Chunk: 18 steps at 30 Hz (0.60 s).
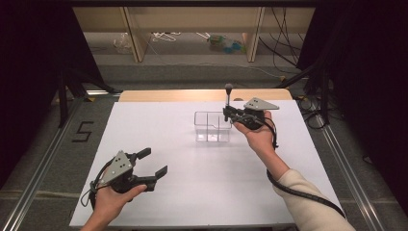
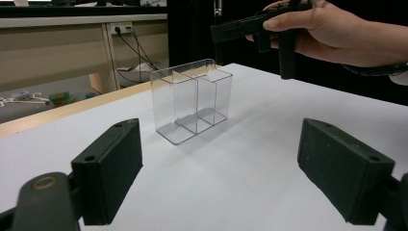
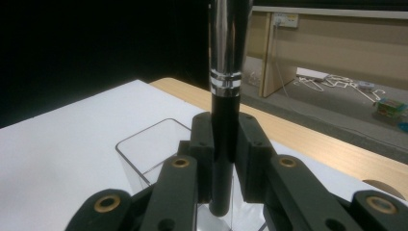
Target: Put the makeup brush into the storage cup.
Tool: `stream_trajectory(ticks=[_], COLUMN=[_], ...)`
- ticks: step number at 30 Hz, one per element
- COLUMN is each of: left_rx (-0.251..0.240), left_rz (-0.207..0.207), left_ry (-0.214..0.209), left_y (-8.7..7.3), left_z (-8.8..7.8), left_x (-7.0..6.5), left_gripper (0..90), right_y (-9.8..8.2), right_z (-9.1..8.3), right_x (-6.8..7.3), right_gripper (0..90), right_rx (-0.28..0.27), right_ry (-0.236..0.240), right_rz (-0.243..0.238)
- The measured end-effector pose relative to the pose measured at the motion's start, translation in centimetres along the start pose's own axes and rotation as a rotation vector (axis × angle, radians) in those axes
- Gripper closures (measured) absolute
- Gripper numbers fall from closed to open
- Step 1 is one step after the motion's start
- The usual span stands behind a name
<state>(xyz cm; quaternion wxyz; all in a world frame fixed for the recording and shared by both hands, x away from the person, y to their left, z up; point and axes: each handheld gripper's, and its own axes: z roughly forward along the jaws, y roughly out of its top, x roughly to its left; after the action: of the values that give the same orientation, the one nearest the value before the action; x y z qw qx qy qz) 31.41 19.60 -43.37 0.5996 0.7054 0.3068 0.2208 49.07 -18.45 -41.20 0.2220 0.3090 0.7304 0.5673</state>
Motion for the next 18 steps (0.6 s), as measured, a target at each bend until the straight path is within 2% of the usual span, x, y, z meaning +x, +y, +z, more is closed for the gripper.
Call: stream_trajectory(ticks=[18], left_rx=[0.001], left_rz=[0.006], left_ry=[-0.002], left_y=[0.00], left_z=[0.00], left_x=[0.05], left_gripper=[15.5], right_y=[-0.13], right_z=[0.48], right_x=[-0.21], right_gripper=[79.6], right_rx=[-0.003], right_ry=[-0.015], right_rz=[0.001])
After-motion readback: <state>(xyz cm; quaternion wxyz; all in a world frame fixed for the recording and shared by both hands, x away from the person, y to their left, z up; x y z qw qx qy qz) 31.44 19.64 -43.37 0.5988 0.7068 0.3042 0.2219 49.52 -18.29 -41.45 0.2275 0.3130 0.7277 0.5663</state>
